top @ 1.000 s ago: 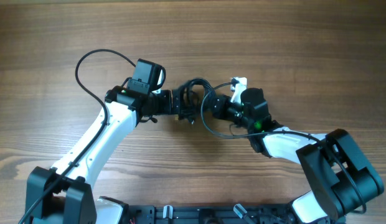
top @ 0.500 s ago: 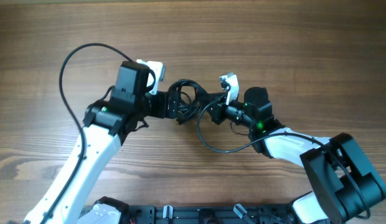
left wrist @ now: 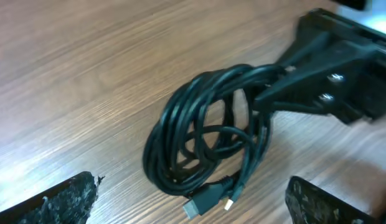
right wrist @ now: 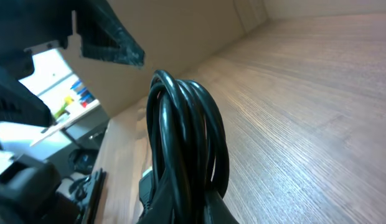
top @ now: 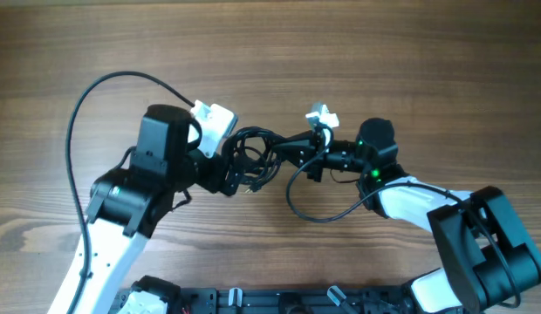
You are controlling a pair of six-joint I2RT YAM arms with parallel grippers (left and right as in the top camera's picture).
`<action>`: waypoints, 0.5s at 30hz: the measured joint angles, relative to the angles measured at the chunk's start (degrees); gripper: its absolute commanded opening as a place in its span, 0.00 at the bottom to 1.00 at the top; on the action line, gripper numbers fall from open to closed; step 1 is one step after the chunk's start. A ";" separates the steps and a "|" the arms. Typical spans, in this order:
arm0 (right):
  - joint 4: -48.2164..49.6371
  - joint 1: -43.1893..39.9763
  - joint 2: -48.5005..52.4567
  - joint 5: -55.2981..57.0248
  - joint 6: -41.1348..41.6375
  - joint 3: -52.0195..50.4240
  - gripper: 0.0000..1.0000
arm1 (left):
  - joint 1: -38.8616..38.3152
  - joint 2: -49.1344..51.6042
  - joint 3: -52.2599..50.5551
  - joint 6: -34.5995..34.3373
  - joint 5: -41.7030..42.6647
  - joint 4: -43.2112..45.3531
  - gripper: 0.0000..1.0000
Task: Untangle cables
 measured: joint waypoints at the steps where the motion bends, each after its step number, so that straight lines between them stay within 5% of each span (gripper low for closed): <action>1: 1.46 -0.33 0.00 -1.73 -0.11 0.00 0.04 | 0.00 -0.79 0.00 1.03 1.70 -0.70 1.00; 6: 11.06 -0.61 -0.22 -12.02 -0.68 0.00 0.04 | 0.00 -1.38 0.11 4.61 7.39 -3.91 1.00; 15: 12.63 -0.61 -0.24 -17.25 -0.70 0.00 0.04 | 0.00 -1.38 0.11 6.34 12.17 -4.79 1.00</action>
